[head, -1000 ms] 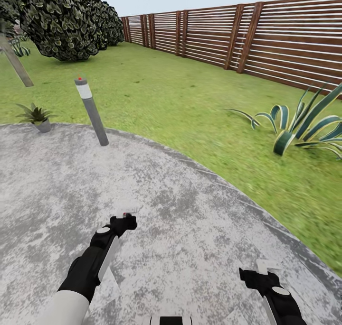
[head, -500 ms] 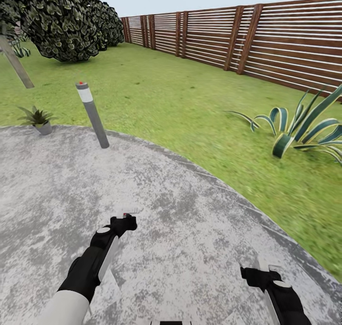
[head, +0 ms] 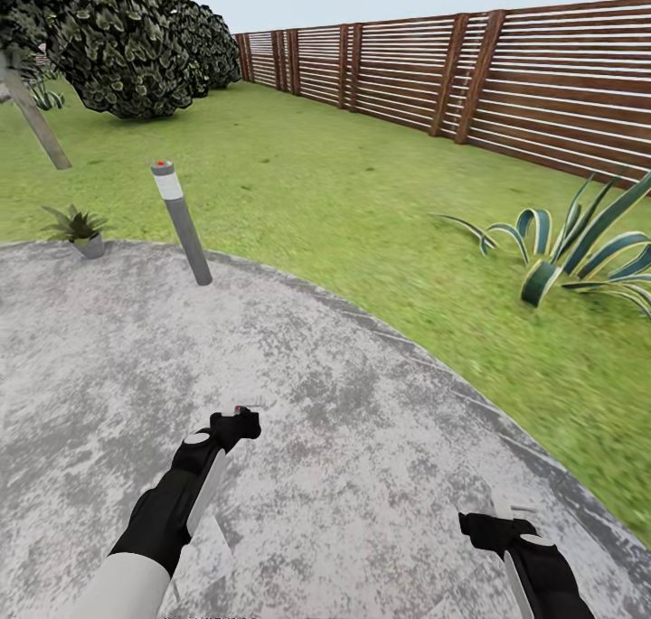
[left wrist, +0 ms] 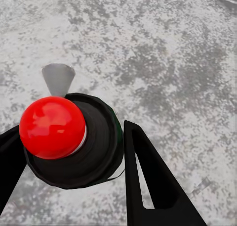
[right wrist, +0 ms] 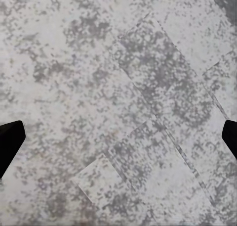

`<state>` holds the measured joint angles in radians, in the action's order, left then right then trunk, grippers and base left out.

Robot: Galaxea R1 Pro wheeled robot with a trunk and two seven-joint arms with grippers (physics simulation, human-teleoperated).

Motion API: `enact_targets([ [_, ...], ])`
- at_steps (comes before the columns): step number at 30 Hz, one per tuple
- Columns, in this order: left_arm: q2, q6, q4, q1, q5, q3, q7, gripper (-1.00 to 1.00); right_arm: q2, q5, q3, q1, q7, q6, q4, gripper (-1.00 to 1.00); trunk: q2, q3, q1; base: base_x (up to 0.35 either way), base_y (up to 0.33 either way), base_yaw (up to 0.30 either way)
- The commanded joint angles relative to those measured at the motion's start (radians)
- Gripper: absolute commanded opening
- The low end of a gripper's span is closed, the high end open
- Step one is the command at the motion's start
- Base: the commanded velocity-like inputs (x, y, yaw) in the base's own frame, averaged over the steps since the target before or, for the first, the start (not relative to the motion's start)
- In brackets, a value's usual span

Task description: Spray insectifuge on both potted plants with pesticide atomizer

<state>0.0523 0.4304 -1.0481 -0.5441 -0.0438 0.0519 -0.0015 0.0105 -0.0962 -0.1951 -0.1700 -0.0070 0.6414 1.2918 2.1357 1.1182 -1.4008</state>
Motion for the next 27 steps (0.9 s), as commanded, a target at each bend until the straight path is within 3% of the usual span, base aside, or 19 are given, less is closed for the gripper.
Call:
enact_targets([
  [1, 0.001, 0.005, -0.001, 0.0, -0.004, 0.0, 0.0, -1.0, 0.0, -0.009, 0.0, 0.0, 0.002, 0.006, 0.001, 1.0, 0.0, 0.001, 0.0, 0.0, 0.0, 0.199],
  [15, 0.001, 0.005, -0.003, 0.0, -0.005, -0.001, 0.0, -1.0, 0.002, -0.007, 0.0, 0.0, 0.004, 0.006, 0.001, 1.0, 0.0, 0.001, 0.0, 0.0, 0.007, 0.247],
  [27, 0.001, 0.007, -0.003, 0.0, -0.005, -0.001, 0.0, -1.0, 0.002, -0.008, 0.0, 0.0, 0.002, 0.006, 0.001, 1.0, 0.0, 0.0, 0.0, 0.0, 0.262, 0.071],
])
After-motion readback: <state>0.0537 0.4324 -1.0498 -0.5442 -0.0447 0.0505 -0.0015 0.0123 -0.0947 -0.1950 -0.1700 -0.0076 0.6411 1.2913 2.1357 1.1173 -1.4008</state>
